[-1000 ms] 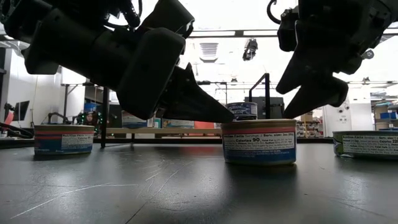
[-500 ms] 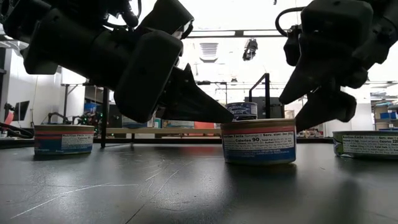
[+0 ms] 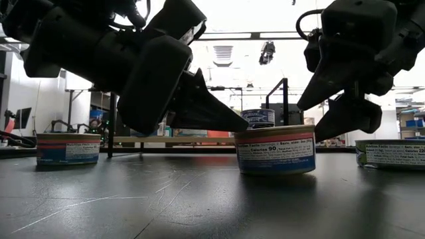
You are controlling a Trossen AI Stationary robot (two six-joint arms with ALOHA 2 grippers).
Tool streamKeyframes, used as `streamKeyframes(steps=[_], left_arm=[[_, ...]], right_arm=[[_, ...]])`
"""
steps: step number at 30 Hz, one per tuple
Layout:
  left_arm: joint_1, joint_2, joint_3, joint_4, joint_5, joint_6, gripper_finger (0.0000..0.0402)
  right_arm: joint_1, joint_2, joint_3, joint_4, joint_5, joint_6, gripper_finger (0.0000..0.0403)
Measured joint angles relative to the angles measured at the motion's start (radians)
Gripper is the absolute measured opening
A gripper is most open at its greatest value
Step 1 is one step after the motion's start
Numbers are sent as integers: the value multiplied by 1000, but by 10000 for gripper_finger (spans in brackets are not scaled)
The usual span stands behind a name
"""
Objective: Stack canned seafood by type on shelf
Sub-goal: Stack the blue tuna can on top of the other blue tuna can on the shelf
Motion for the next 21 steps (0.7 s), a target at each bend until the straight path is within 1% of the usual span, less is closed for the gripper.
streamKeyframes(steps=[2,9,13,15,21], left_arm=[[-1,0,0,-1,2,9,0],[-2,7,-12,-52,63,17,0],[-3,6,-14,-47,55,16,0],[-2,7,-15,-51,53,16,0],[-1,7,-15,-36,42,14,0]], right_arm=[[1,0,0,0,0,5,329],[2,0,-1,17,0,16,327],[2,0,0,40,1,0,333],[2,1,0,50,1,-38,334],[4,34,0,164,7,-246,327]])
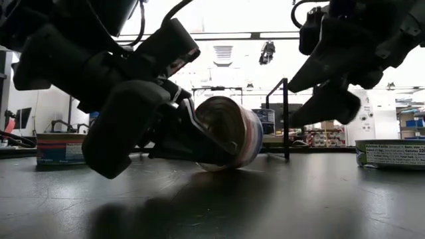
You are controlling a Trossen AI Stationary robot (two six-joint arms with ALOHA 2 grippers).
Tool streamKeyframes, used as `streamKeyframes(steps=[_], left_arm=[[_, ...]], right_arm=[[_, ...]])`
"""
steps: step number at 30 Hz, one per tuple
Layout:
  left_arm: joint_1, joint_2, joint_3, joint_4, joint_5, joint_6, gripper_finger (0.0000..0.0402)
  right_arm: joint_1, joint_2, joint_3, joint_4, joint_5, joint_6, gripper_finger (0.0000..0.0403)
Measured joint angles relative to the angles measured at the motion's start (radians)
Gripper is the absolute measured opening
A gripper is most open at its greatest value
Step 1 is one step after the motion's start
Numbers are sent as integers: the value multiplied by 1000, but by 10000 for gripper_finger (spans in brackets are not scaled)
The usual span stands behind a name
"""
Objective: Stack canned seafood by type on shelf
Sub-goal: Stack the blue tuna can on top of the other blue tuna can on the shelf
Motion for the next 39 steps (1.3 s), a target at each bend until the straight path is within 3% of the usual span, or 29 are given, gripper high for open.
streamKeyframes(steps=[7,14,20,27,34,39], left_arm=[[2,-1,0,5,-4,-8,0],[2,-3,1,10,-14,-8,0],[7,-3,1,27,-15,-8,0],[12,-5,2,39,-15,-8,0],[11,-5,2,36,-14,-8,0],[11,-5,2,35,-14,-7,0]], right_arm=[[-1,101,0,140,97,-142,319],[4,190,3,366,116,-260,323],[4,258,70,351,149,-274,331],[2,322,187,163,211,-261,317],[2,326,216,91,232,-286,274],[2,326,217,89,232,-304,217]])
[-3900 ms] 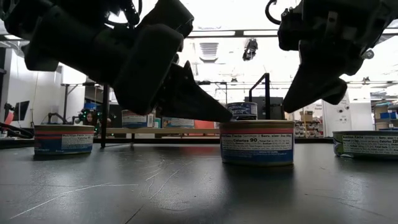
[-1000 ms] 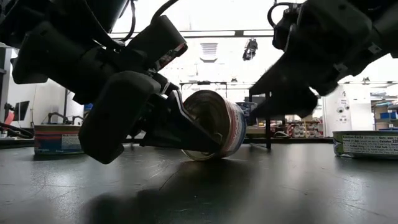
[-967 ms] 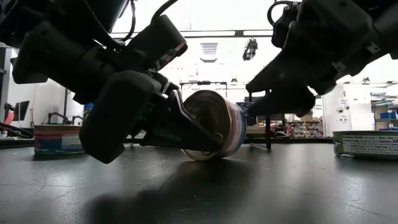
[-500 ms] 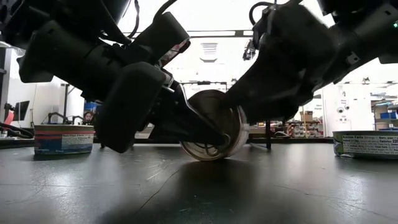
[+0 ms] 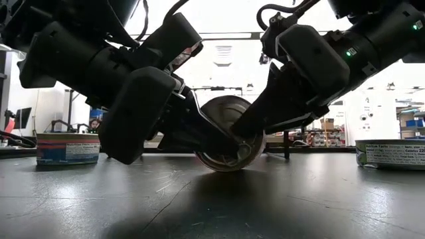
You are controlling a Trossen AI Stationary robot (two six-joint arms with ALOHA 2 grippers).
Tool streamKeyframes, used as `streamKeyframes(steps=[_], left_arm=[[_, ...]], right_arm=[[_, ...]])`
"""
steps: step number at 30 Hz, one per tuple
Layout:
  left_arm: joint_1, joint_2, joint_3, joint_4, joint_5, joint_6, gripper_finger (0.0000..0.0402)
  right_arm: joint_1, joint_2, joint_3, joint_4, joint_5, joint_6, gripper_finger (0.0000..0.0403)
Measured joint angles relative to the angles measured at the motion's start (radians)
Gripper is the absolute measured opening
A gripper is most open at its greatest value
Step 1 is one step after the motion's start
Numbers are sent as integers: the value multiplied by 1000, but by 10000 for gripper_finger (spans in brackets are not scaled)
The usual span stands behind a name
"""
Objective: Stack canned seafood by type on shelf
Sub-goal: Stack the blue tuna can on top of the other blue tuna can on the shelf
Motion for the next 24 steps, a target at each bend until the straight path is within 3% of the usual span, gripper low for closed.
streamKeyframes(steps=[2,9,18,24], left_arm=[[-2,0,0,0,0,7,0],[-6,0,0,-1,15,12,0],[-49,-29,29,-26,34,103,0],[-87,-78,63,-41,-3,206,0]], right_arm=[[0,0,0,0,0,0,189],[2,-23,0,-36,-2,15,186],[10,-220,-1,-389,20,167,186],[39,-341,-47,-435,-19,246,186]])
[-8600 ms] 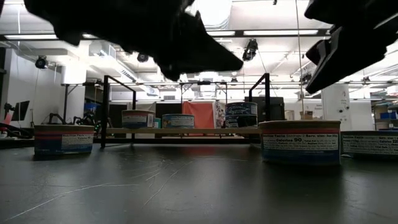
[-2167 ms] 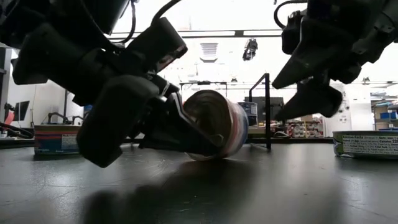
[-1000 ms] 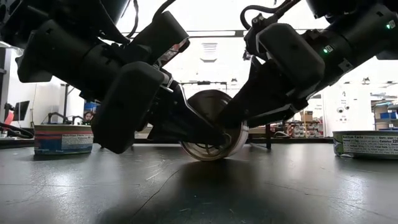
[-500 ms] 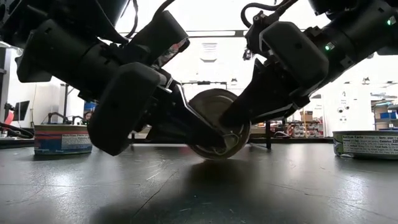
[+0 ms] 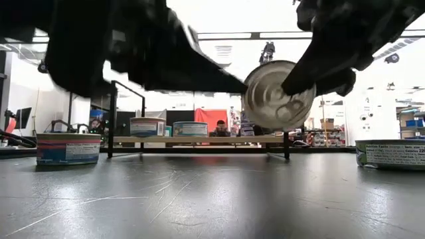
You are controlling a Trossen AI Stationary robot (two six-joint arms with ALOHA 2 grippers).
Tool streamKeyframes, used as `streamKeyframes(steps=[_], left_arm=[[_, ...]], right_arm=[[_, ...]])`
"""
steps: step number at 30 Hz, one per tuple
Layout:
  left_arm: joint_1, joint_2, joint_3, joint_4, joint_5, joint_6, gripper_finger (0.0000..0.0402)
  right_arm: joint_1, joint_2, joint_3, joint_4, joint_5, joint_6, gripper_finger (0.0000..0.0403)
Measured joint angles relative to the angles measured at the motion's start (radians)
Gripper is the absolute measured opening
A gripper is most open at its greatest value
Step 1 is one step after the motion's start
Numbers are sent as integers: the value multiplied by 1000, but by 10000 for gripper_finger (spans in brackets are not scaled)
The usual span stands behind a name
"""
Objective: Stack canned seafood by type on shelf
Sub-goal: Stack the blue tuna can on top of the other blue tuna can on the shelf
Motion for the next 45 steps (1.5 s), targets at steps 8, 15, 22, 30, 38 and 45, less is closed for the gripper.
streamKeyframes(steps=[8,15,22,30,38,45], left_arm=[[-162,-31,124,-149,-451,305,0],[-240,-24,191,-215,-718,547,0],[-224,-26,225,-236,-751,575,9],[-205,-27,278,-306,-754,740,95],[-196,-27,277,-305,-905,968,217],[-182,-27,271,-304,-913,1105,263]], right_arm=[[14,-65,-180,409,-63,25,186],[-58,-30,-287,831,-280,73,186],[-162,-18,-295,847,-492,366,186],[-267,-18,-264,981,-697,488,186],[-301,-18,-239,992,-742,535,186],[-290,-18,-202,1002,-728,541,186]])
